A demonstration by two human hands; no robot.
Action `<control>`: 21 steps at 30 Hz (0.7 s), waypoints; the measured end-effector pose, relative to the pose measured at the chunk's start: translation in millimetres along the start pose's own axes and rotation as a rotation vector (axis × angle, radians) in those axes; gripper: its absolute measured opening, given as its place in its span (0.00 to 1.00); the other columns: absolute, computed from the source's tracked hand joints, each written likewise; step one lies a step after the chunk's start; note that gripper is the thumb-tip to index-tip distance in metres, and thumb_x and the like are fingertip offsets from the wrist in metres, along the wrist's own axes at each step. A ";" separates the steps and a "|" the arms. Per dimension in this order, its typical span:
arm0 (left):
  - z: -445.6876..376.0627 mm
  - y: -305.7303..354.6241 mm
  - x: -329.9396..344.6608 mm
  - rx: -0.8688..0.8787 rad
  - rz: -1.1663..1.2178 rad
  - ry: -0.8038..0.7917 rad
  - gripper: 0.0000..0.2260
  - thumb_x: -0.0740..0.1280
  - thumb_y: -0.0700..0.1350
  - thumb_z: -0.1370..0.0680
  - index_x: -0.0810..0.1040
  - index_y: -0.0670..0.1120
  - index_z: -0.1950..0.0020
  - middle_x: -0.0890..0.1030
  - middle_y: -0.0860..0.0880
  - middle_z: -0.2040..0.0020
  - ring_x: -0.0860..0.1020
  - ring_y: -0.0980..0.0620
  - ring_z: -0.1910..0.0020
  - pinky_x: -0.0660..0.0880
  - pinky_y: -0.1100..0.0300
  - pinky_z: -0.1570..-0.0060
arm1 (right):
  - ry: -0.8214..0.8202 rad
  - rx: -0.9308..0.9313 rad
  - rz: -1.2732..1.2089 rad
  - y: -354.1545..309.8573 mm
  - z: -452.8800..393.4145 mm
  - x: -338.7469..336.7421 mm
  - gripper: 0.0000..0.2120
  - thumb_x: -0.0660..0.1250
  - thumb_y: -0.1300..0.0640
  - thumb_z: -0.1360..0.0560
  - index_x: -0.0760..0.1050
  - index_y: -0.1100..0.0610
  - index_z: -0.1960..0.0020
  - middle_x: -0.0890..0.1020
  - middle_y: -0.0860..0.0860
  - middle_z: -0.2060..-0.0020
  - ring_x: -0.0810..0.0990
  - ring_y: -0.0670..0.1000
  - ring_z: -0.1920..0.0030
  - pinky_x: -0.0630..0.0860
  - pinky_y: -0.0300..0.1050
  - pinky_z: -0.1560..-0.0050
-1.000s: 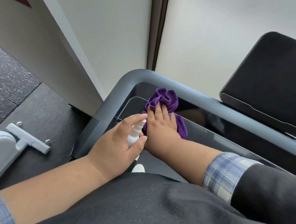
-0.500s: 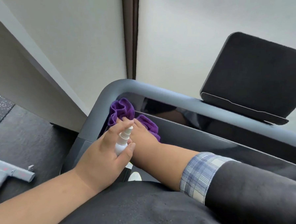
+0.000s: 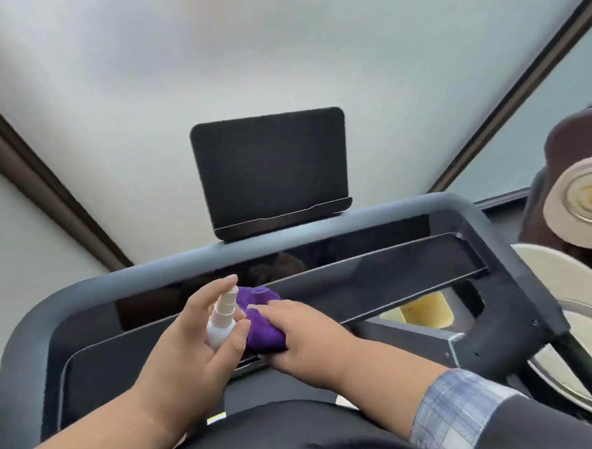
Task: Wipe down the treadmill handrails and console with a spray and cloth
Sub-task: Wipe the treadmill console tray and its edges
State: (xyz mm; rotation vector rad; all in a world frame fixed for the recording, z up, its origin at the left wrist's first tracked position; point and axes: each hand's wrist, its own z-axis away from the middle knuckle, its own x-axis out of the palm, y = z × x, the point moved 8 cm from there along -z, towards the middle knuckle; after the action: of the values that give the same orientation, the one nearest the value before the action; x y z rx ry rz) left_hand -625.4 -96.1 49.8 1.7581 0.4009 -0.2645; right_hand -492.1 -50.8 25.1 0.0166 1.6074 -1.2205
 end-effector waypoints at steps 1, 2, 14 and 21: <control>-7.4 6.1 14.0 0.021 0.004 -0.049 0.23 0.67 0.57 0.25 0.67 0.66 0.31 0.82 0.56 0.52 0.82 0.57 0.60 0.77 0.63 0.56 | 0.078 0.055 -0.053 11.1 14.2 -13.7 0.14 0.72 0.59 0.28 0.76 0.54 0.44 0.80 0.49 0.50 0.76 0.50 0.49 0.72 0.43 0.47; -13.7 12.9 29.2 0.043 0.009 -0.103 0.23 0.67 0.58 0.26 0.66 0.67 0.31 0.82 0.56 0.53 0.81 0.58 0.63 0.77 0.62 0.59 | 0.153 0.110 -0.109 21.4 30.0 -26.2 0.12 0.72 0.58 0.28 0.76 0.53 0.46 0.80 0.48 0.50 0.76 0.49 0.49 0.72 0.43 0.46; -16.7 133.8 250.4 0.255 -0.078 -0.632 0.20 0.71 0.57 0.26 0.68 0.74 0.40 0.80 0.62 0.50 0.80 0.61 0.57 0.73 0.61 0.56 | 0.985 0.573 -0.758 129.8 278.7 -94.5 0.19 0.74 0.46 0.31 0.78 0.40 0.41 0.85 0.45 0.47 0.83 0.47 0.44 0.77 0.51 0.38; 52.1 232.1 404.6 0.266 0.066 -0.892 0.24 0.74 0.65 0.35 0.70 0.72 0.42 0.82 0.63 0.50 0.82 0.61 0.53 0.77 0.62 0.54 | 1.326 0.637 -0.753 136.3 454.7 -126.3 0.25 0.68 0.35 0.27 0.74 0.44 0.34 0.83 0.41 0.41 0.79 0.41 0.38 0.72 0.38 0.36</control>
State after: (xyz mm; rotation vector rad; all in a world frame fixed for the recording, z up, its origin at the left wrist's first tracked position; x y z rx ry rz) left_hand -159.8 -140.3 88.9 1.7100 -0.3515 -1.0342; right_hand -38.7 -235.3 65.1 0.8453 2.2917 -2.5981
